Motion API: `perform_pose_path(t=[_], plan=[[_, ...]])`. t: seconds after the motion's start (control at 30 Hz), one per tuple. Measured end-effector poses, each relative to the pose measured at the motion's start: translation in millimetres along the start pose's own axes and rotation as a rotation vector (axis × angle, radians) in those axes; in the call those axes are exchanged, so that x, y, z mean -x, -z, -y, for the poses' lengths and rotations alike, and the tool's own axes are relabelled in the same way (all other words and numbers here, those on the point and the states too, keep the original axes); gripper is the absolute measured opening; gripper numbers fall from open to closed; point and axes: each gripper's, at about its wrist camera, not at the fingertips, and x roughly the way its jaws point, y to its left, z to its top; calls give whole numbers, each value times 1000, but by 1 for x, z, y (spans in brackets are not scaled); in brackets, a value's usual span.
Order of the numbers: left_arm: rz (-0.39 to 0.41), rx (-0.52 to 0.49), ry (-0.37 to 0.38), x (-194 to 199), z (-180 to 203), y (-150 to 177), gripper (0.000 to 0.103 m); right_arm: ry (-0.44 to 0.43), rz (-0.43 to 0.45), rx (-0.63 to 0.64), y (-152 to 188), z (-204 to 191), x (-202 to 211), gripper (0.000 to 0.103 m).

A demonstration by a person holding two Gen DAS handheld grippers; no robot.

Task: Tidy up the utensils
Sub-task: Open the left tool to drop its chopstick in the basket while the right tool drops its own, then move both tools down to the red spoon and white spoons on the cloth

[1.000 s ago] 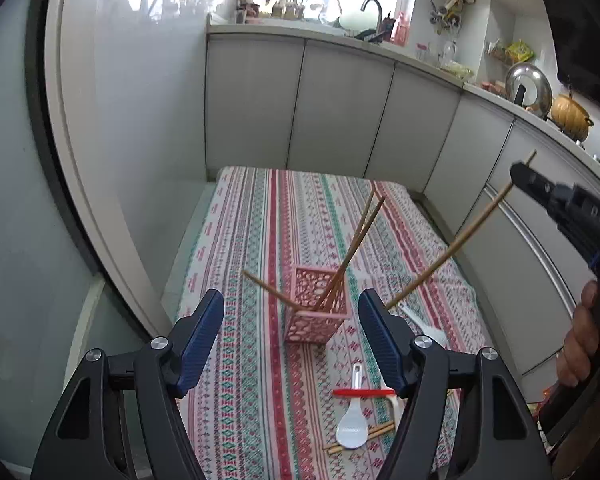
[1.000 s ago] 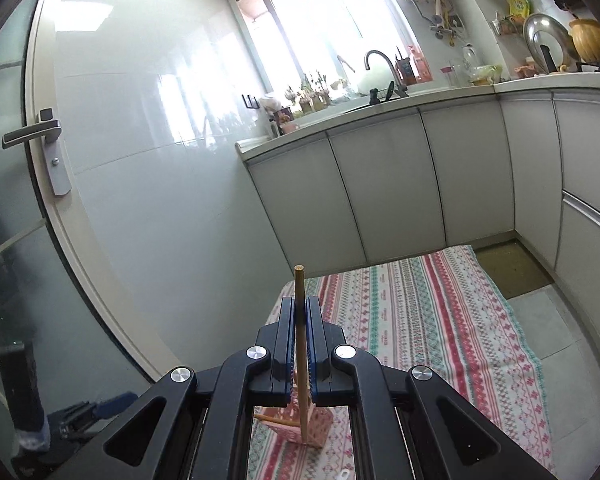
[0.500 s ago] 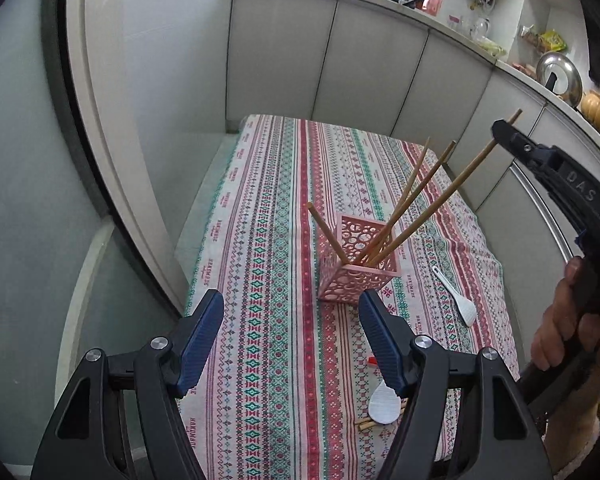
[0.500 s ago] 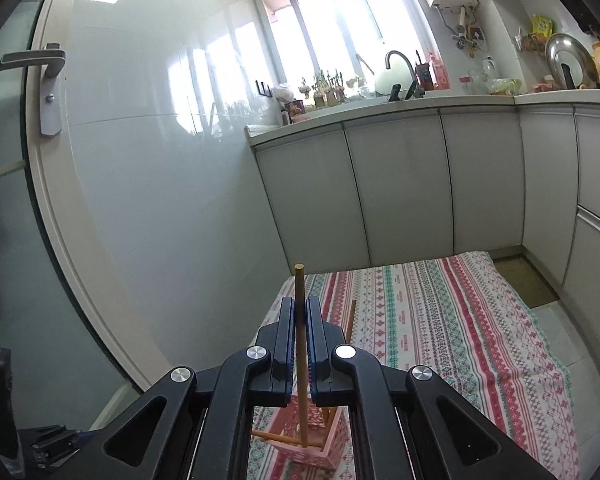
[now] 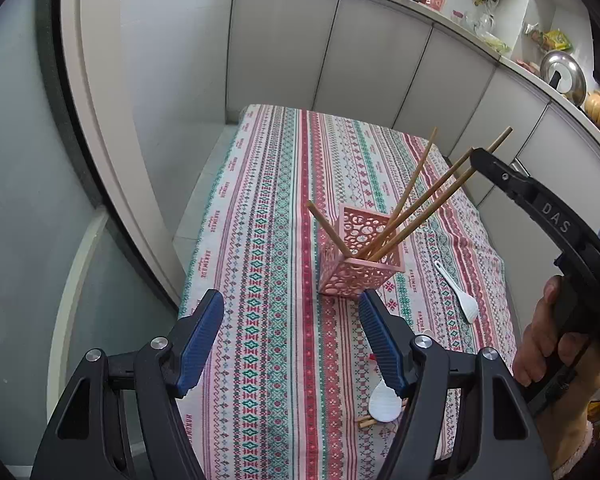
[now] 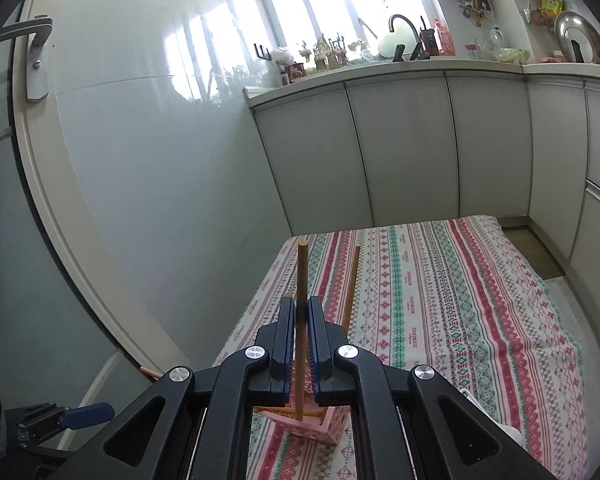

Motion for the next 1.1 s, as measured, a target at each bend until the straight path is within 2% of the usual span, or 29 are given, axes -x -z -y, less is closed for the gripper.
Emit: perform_pose_path(t=[0.23,0.33,0.57,0.67,0.97,1.03,1.07,1.1], plan=[[-4,1,15,-2,6,1,72,24,-10,-3,6,11,-3,5],[-9,-4,15,-5,9,0,72,11,-44,-47,12,20,-9,5],[-17,-18,12,-8,14,2,72,-26,-142,-66,20,23,-21,8],[-22,-26,7,-9,16,2,72,-34,-161,-79,16,28,-13,17],[-56,-83,24,-9,31,11,73,-13,-247,-101,7,55,37,20],[-74,-101,35,-11,37,15,73,2,-285,-103,11,65,47,28],[-84,-111,37,-12,40,18,74,12,-300,-109,14,70,51,45],[-97,-124,39,-15,44,21,74,21,-318,-115,18,76,55,56]])
